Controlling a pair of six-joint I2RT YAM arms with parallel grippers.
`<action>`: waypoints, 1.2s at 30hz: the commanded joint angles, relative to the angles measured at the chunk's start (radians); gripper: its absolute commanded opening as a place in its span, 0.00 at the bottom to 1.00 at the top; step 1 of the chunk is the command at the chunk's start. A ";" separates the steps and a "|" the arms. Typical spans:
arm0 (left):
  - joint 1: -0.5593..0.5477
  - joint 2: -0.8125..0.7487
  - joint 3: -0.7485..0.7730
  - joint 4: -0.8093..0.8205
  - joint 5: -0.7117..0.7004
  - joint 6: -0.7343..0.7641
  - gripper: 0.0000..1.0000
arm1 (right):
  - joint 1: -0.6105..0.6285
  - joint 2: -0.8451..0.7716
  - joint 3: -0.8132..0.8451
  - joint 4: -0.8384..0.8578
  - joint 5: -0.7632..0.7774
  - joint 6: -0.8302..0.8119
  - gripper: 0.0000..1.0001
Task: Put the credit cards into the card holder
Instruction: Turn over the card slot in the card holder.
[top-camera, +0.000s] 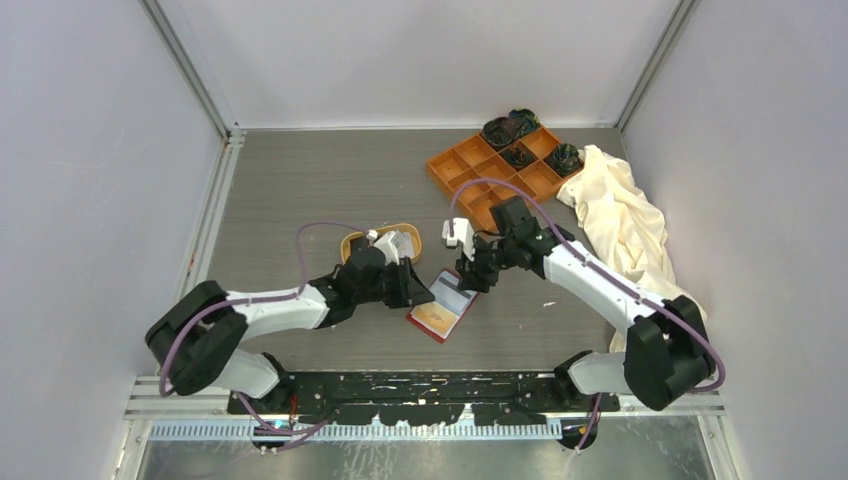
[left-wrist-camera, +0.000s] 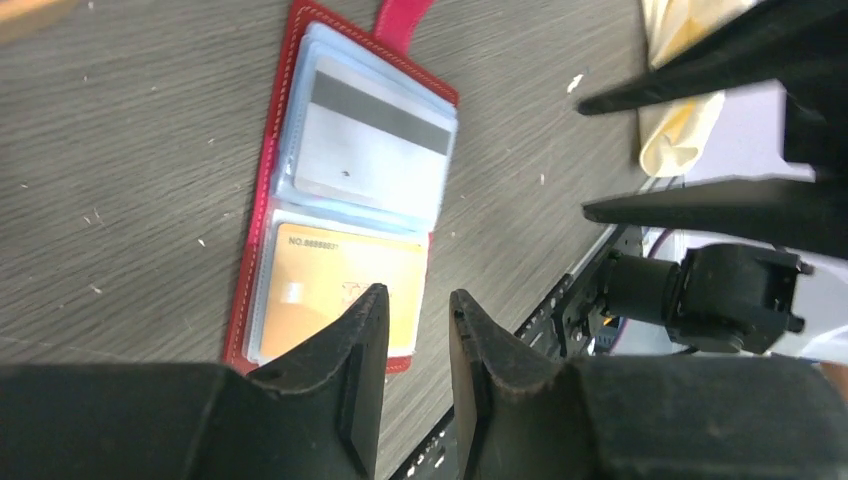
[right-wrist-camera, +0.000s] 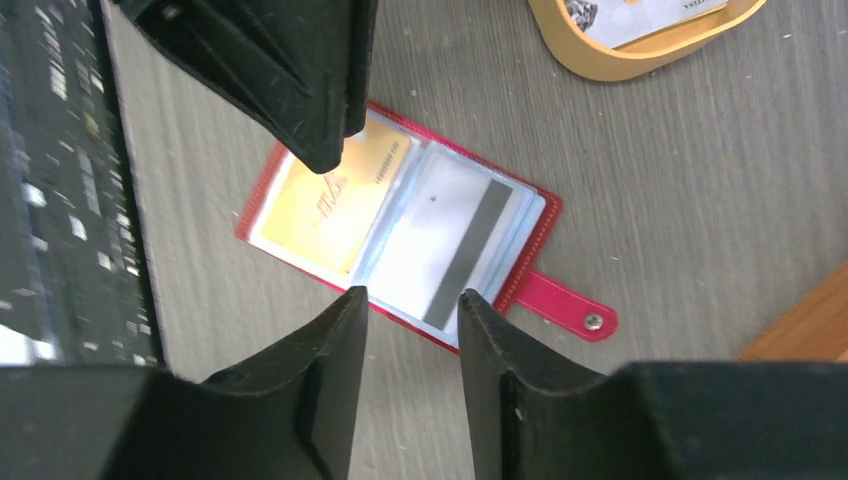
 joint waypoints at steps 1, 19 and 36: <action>0.003 -0.158 -0.026 -0.065 -0.057 0.183 0.30 | -0.077 0.082 0.094 -0.053 -0.237 0.198 0.46; 0.040 -0.362 -0.388 0.415 -0.053 0.024 0.70 | -0.114 0.451 0.287 -0.272 -0.113 0.338 0.46; 0.040 -0.067 -0.387 0.661 0.048 -0.065 0.55 | -0.104 0.545 0.323 -0.309 -0.043 0.336 0.45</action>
